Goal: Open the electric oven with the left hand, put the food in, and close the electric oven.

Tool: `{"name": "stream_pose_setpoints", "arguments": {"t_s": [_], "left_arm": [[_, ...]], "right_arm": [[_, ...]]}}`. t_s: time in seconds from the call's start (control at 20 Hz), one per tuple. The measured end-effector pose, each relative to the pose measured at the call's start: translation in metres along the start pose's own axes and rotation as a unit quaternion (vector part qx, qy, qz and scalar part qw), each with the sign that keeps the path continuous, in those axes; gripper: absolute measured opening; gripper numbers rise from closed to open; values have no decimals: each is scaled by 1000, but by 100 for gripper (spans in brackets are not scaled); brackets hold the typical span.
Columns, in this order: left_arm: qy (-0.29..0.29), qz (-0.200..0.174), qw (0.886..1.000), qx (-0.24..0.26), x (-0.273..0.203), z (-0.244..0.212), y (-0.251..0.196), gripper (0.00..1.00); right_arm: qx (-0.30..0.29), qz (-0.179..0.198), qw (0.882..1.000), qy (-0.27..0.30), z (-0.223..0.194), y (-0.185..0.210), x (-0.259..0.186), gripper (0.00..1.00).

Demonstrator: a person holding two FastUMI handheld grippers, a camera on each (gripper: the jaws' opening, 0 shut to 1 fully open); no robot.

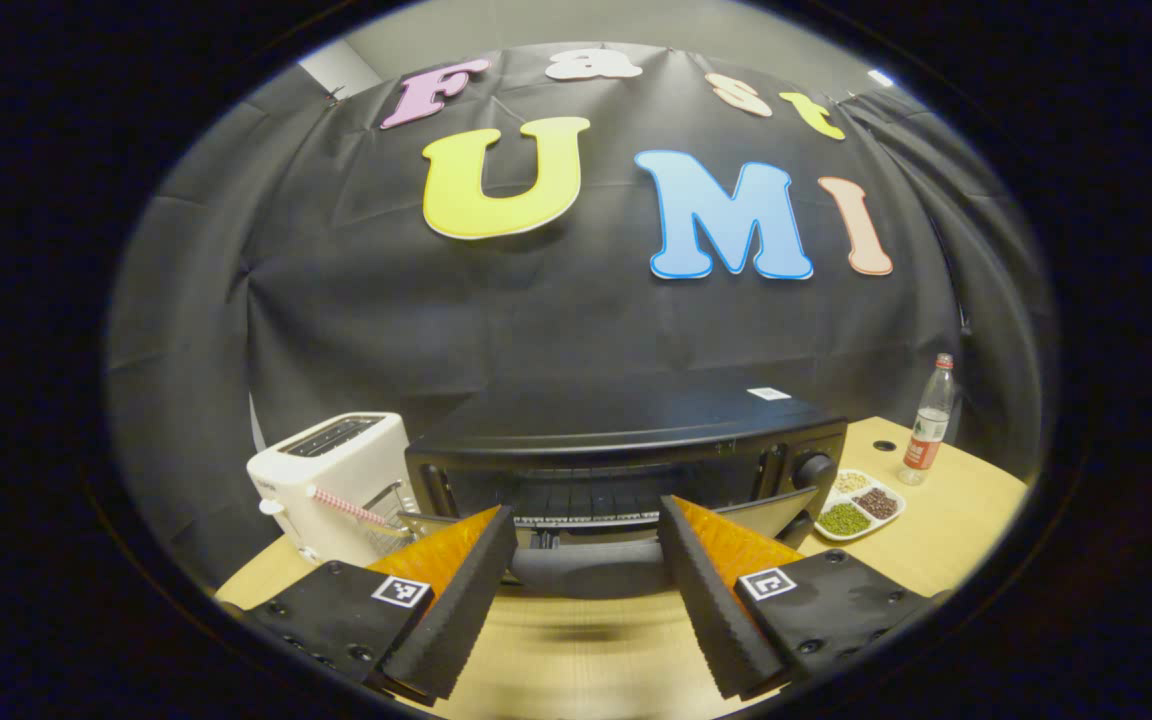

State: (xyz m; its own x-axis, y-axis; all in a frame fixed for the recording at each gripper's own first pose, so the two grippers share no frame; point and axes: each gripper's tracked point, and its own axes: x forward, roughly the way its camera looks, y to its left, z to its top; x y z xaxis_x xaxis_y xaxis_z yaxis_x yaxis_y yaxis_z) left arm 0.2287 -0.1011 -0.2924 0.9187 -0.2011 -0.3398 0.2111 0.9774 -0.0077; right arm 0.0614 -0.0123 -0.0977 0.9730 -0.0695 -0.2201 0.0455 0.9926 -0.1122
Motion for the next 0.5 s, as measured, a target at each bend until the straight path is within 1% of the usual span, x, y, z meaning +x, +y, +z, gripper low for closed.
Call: {"name": "stream_pose_setpoints", "arguments": {"t_s": [0.05,0.1,0.3,0.35,0.45,0.5], "left_arm": [[6,1,1000,-1,-4,-7,0,97],[1,3,1000,-2,-8,-7,0,97],[10,10,1000,1,-24,-22,-1,96],[18,11,1000,1,-25,-29,-2,100],[26,12,1000,4,-33,-37,-1,97],[30,12,999,4,-37,-42,-1,100]], "right_arm": [[-3,3,1000,0,0,0,-2,99],[-5,6,1000,-1,0,0,-3,99],[-1,20,1000,7,-6,3,-6,99],[-2,22,1000,7,-6,3,-8,99],[-4,30,1000,4,-6,6,-11,99],[-5,34,999,5,-7,7,-12,99]]}}
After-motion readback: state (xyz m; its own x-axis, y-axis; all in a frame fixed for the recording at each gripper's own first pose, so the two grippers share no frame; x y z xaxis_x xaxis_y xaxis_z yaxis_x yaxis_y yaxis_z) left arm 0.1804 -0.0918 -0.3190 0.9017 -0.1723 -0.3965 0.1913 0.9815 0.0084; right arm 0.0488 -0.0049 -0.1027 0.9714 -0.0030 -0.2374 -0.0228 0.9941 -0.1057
